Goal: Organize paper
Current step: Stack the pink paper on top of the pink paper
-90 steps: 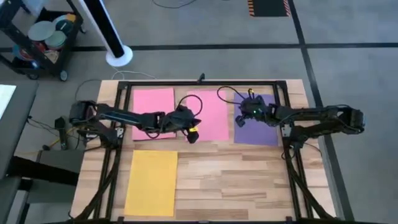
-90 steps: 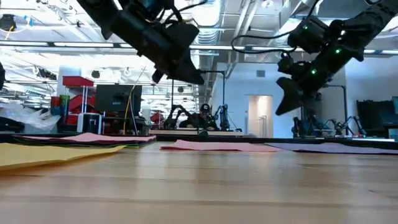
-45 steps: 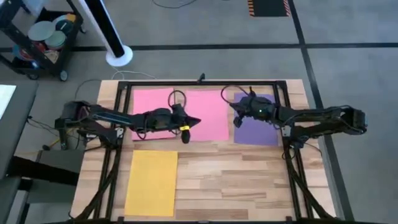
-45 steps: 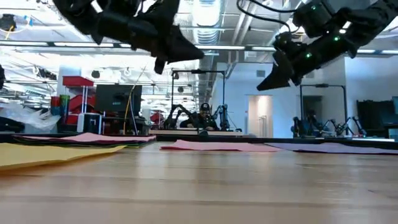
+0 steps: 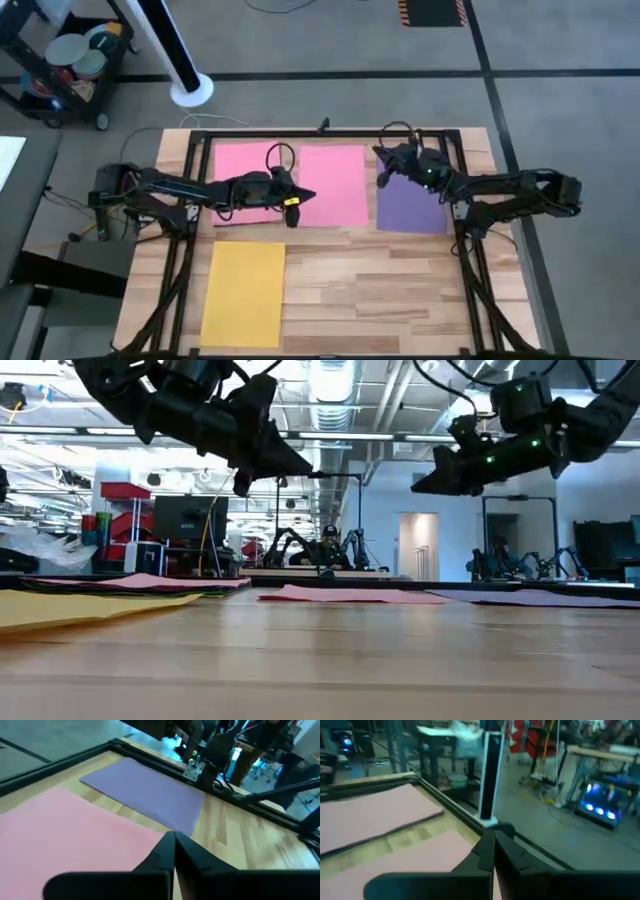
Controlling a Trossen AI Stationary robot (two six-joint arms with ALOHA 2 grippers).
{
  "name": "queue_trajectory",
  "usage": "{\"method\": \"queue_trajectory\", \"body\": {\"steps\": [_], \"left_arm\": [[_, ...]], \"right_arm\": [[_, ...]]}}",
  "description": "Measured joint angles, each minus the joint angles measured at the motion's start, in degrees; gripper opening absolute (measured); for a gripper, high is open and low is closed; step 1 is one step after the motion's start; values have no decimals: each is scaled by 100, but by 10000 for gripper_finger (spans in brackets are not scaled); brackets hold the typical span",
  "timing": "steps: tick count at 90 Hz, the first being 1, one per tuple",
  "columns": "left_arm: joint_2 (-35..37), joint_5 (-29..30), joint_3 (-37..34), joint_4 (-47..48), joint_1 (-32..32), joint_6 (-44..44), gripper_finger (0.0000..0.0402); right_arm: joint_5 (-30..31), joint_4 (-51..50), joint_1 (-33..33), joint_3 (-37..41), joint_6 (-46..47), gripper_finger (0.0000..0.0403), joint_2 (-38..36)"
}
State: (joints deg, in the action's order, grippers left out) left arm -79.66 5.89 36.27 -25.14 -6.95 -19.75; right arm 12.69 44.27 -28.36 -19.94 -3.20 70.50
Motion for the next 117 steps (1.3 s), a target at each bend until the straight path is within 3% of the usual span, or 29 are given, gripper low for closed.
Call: {"method": "queue_trajectory", "body": {"steps": [17,29,49,65,76,108,117], "left_arm": [[0,7,0,295,-125,-345,0],[32,-12,0,460,-100,-346,0],[48,-17,9,1273,-35,138,0],[105,-28,7,2678,76,535,0],[105,-58,0,3697,333,825,0],[179,1696,136,5056,1198,1061,1],[181,1790,140,5234,1217,1338,12]], "right_arm": [[-497,1890,-341,-34,-220,0,715],[-844,2084,-489,-255,-116,0,991],[-1115,730,-217,-696,-241,0,1250],[-1126,-1097,333,-1277,-420,0,1248],[-1043,-1718,616,-1590,-462,0,1244],[-780,-2070,723,-1720,-632,18,1244],[-780,-2189,726,-1720,-632,39,1244]]}}
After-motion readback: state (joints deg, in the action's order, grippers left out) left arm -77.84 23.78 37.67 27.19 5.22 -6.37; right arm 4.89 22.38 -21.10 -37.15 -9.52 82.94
